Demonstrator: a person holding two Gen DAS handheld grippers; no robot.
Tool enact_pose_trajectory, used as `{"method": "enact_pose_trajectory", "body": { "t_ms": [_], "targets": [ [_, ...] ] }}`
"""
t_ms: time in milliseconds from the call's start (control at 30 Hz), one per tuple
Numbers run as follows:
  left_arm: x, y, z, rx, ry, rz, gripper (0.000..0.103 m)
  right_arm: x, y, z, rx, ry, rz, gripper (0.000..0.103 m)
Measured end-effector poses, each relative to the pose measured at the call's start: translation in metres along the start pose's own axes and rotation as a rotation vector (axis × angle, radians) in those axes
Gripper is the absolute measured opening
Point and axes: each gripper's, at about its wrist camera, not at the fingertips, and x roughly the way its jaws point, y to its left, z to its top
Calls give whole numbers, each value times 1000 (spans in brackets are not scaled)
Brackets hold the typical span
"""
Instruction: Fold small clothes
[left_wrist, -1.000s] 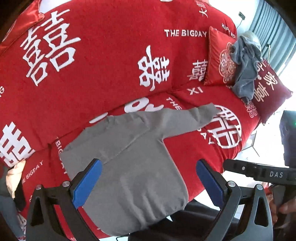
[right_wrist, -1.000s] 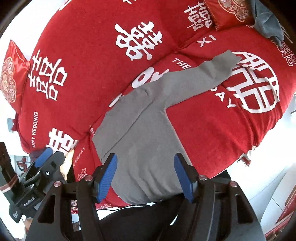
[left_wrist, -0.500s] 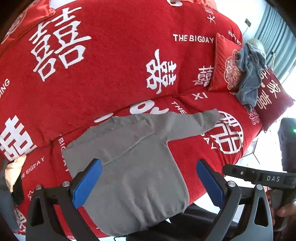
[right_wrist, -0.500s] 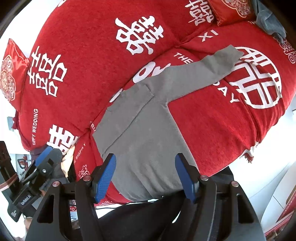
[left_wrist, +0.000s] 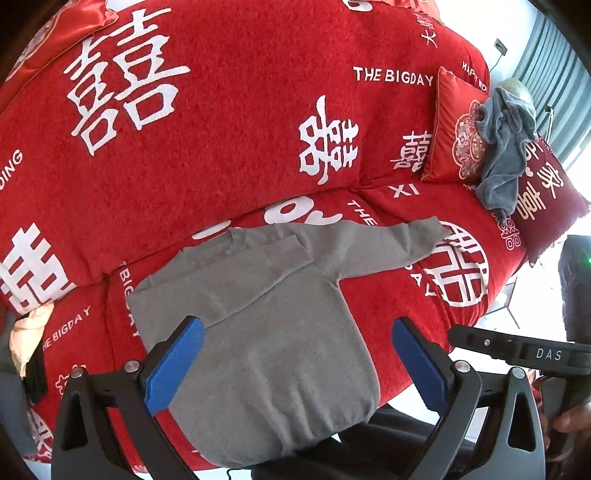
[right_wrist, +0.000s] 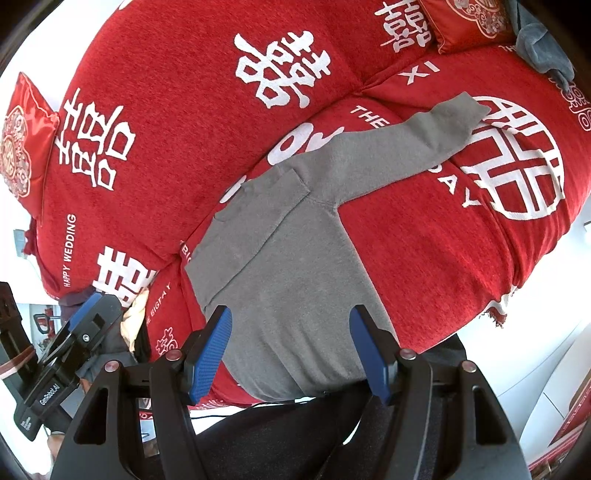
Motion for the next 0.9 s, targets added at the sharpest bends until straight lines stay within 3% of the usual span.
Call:
{"method": "enact_pose_trajectory", "body": {
  "t_ms": [300,533,733,900],
  "targets": [
    [-2,16,-1,-34,-5,-1,102,3,7,1,-8,-1,2,70],
    [11,37,-14,-41,40,-12,102,12,9,-4,33,-14,-7,70],
    [59,51,-33,-17,188,15,102,35,-18,-18,189,5,19,70],
    [118,36,-36,-30,298,53,102,65,-64,-18,251,49,43,76]
  ]
}}
